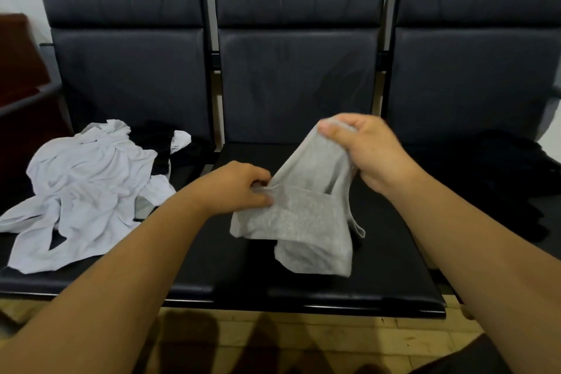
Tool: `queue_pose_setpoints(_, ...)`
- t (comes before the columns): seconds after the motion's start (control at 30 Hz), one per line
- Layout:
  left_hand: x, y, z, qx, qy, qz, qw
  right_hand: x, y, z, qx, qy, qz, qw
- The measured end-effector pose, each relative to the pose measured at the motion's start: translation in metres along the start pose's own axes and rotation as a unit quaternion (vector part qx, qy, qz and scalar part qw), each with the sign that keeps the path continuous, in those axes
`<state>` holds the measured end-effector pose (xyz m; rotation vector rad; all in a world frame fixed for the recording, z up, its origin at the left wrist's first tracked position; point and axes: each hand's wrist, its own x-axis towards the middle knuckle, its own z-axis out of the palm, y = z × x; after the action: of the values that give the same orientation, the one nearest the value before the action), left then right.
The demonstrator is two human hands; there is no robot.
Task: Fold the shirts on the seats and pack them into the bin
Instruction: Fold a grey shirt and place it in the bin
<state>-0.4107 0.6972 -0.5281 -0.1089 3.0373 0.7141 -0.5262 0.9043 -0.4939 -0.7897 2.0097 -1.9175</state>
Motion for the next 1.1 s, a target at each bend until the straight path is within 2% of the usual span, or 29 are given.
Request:
queue_pose_setpoints(0.07, -0.003, -0.013, -0.004, 0.085, -0.024, -0.037, 0.995, 0.003, -0.007, -0.007, 0.181, 0.086, 0.044, 0.979)
queue_pose_setpoints(0.1, -0.006, -0.018, -0.006, 0.108, -0.033, -0.053, 0.992, 0.005, -0.008, -0.013, 0.221, 0.107, 0.051, 0.968)
queue_pose_setpoints(0.13, -0.009, -0.022, -0.008, 0.108, -0.036, -0.065, 0.991, 0.007, -0.007, -0.017, 0.209, 0.109, 0.053, 0.97)
queue_pose_setpoints(0.2, -0.01, -0.025, -0.006, -0.022, 0.004, -0.074, 0.997, 0.006, -0.002, -0.014, 0.133, 0.056, 0.054, 0.988)
queue_pose_setpoints(0.27, -0.011, -0.014, -0.001, -0.177, 0.039, -0.033, 0.983, 0.002, 0.001, 0.0, 0.085, -0.05, 0.055, 0.994)
queue_pose_setpoints(0.33, -0.008, 0.0, 0.005, -0.273, 0.004, 0.022, 0.962, -0.003, -0.001, 0.016, 0.074, -0.149, 0.055, 0.985)
queue_pose_setpoints(0.4, -0.01, 0.013, 0.006, -0.323, -0.025, 0.035, 0.945, -0.005, -0.007, 0.024, 0.088, -0.196, 0.054, 0.975)
queue_pose_setpoints(0.47, -0.011, 0.021, 0.0, -0.345, 0.012, 0.029, 0.938, -0.004, -0.012, 0.021, 0.078, -0.212, 0.056, 0.973)
queue_pose_setpoints(0.53, -0.011, 0.017, -0.004, -0.367, 0.072, 0.039, 0.927, -0.002, -0.011, 0.011, -0.034, -0.23, 0.06, 0.971)
queue_pose_setpoints(0.6, -0.013, 0.011, -0.008, -0.385, 0.109, 0.038, 0.916, -0.001, 0.0, 0.003, -0.187, -0.24, 0.091, 0.948)
queue_pose_setpoints(0.67, -0.016, 0.009, -0.009, -0.377, 0.114, 0.034, 0.919, 0.001, 0.011, 0.0, -0.241, -0.216, 0.119, 0.939)
queue_pose_setpoints(0.73, -0.018, 0.008, -0.009, -0.344, 0.1, 0.03, 0.933, 0.004, 0.014, 0.0, -0.226, -0.153, 0.107, 0.956)
queue_pose_setpoints(0.83, -0.016, -0.004, -0.011, -0.177, 0.004, -0.022, 0.984, 0.008, 0.006, -0.003, -0.141, -0.066, 0.065, 0.986)
queue_pose_setpoints(0.9, -0.012, -0.018, -0.01, -0.083, -0.065, -0.08, 0.991, 0.009, 0.003, -0.005, -0.089, -0.029, 0.069, 0.993)
queue_pose_setpoints(0.97, -0.012, -0.027, -0.007, -0.065, -0.088, -0.112, 0.988, 0.009, 0.004, -0.005, -0.038, 0.015, 0.085, 0.996)
queue_pose_setpoints(1.03, -0.012, -0.031, -0.006, -0.062, -0.068, -0.103, 0.99, 0.009, 0.009, -0.006, -0.018, 0.069, 0.06, 0.996)
queue_pose_setpoints(1.1, -0.012, -0.029, -0.009, -0.089, 0.018, -0.059, 0.994, 0.01, 0.012, -0.009, -0.035, 0.119, -0.031, 0.992)
